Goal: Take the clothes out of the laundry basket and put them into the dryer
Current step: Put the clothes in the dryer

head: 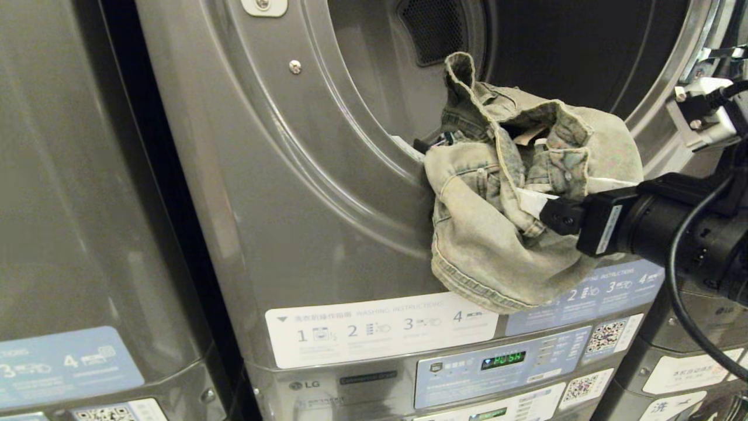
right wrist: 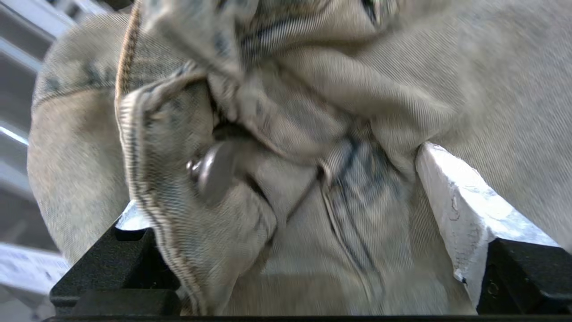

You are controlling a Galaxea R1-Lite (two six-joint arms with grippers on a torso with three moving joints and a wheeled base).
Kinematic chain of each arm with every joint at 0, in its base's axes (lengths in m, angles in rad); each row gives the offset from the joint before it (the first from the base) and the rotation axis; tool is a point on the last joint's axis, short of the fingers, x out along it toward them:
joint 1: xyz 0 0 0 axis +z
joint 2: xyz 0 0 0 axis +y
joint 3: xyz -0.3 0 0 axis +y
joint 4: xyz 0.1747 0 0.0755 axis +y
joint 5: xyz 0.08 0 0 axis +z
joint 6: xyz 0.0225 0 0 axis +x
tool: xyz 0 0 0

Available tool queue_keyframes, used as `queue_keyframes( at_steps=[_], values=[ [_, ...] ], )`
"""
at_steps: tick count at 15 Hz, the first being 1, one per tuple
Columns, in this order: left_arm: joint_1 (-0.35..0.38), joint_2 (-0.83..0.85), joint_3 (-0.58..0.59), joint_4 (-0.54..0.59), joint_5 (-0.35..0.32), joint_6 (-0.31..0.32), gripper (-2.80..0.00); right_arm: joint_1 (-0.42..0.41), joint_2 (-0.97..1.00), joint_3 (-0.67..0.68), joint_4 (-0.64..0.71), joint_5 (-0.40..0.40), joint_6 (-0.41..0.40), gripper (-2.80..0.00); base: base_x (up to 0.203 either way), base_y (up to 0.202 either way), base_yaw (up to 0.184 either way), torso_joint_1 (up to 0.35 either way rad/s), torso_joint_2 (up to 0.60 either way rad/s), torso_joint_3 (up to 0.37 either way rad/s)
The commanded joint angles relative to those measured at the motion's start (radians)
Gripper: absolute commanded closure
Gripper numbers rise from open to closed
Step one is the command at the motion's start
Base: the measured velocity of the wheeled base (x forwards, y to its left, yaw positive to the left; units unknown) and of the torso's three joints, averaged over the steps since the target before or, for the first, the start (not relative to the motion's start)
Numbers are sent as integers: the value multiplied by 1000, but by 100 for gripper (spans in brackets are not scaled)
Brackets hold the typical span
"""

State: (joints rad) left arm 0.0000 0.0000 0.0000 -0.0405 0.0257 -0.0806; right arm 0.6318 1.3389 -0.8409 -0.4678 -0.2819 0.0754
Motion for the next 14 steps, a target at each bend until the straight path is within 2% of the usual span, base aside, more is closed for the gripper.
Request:
queue_keyframes(
  at_steps=[1,3,5,6,7,14],
  values=[
    [0,0,14,-1,0,-1,0,35,33,3,-20,3,1,-280,0,0,0,0,0,0],
    [0,0,14,-1,0,-1,0,74,39,3,-22,4,-1,-280,0,0,0,0,0,0],
    [0,2,14,-1,0,-1,0,72,68,-3,-22,-5,1,-280,0,0,0,0,0,0],
    [0,0,14,-1,0,-1,0,71,69,-4,-22,-6,1,-234,0,0,0,0,0,0],
    [0,0,14,-1,0,-1,0,71,69,-7,-22,-10,3,0,0,0,0,0,0,0],
    [0,0,14,-1,0,-1,0,69,10,8,-42,-73,1,0,0,0,0,0,0,0]
  ],
)
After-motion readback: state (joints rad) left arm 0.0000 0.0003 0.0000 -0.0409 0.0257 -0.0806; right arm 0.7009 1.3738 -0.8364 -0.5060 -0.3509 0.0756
